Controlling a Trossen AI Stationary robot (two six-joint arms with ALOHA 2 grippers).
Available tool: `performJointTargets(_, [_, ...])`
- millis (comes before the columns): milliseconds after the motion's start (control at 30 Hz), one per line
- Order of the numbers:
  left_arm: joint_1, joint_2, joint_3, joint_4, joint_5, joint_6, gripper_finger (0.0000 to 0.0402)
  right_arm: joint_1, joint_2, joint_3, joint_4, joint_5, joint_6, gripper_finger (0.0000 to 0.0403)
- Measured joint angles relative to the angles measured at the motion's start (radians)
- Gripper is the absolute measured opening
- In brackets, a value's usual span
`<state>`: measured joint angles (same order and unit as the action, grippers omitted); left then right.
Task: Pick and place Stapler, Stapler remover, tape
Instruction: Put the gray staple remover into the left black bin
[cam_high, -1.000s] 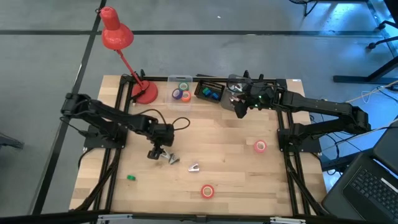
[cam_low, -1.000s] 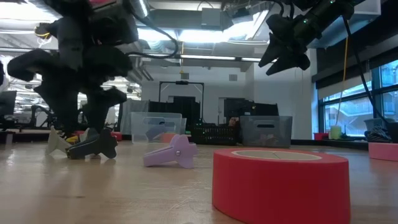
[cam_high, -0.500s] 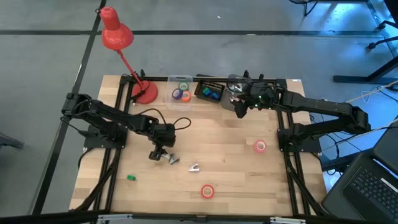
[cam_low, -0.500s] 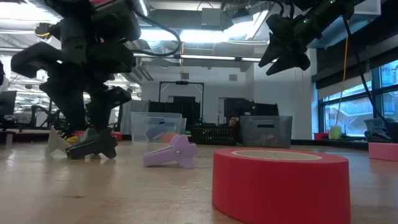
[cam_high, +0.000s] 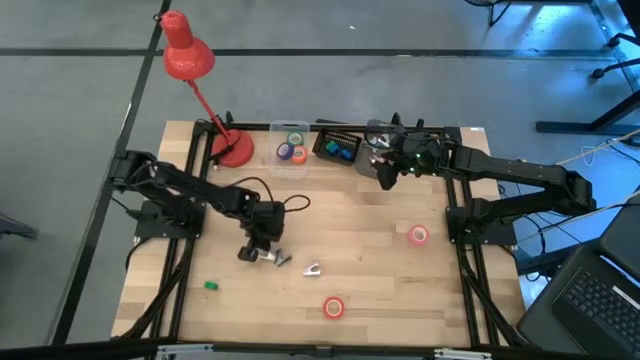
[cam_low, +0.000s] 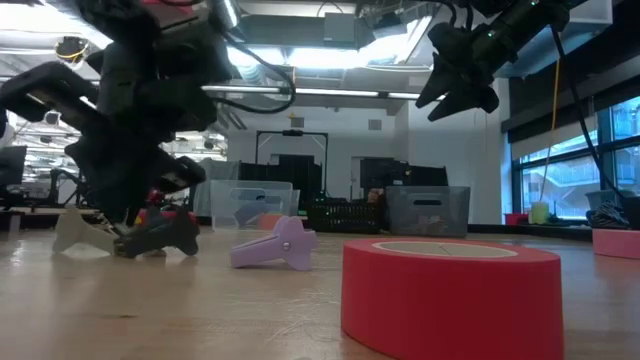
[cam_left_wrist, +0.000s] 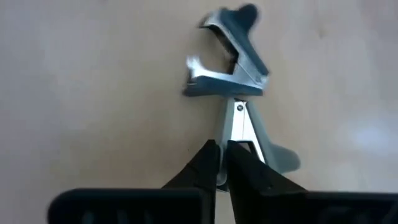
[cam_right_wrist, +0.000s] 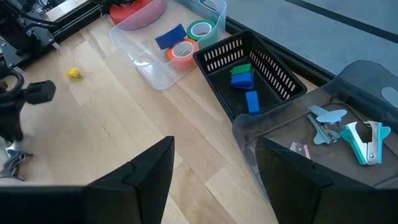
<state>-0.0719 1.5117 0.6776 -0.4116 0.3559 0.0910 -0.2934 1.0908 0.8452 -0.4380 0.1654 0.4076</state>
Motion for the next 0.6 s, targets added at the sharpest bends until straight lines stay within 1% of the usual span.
performJointTargets(67, [0.000,0.017,0.001,0.006,0.014,-0.017,0.0012,0.000,0.000,0.000,0.001,0.000,0.000,0.0226])
performJointTargets(167, [0.005,0.004,0.009,-0.001,0.010,-0.052,0.0008,0.000,0.000,0.000,0.000,0.000,0.000,0.0226])
performJointTargets(267, [0.021,-0.029,0.020,-0.028,-0.025,-0.078,0.0006,0.000,0.000,0.000,-0.001,0.000,0.000,0.0226])
performJointTargets(367, [0.034,-0.090,0.031,-0.016,-0.106,-0.078,0.0002,0.000,0.000,0.000,0.000,0.000,0.000,0.0226])
performJointTargets(467, [0.048,-0.160,0.030,-0.013,-0.218,-0.078,0.0001,0.000,0.000,0.000,0.001,0.000,-0.006,0.0226])
performJointTargets(533, [0.057,-0.212,0.030,0.028,-0.304,-0.077,0.0001,0.000,0.000,0.000,0.000,0.000,-0.021,0.0226])
performJointTargets(600, [0.071,-0.267,0.006,0.122,-0.360,-0.054,0.0001,0.000,0.000,0.000,0.003,-0.001,-0.023,0.0226])
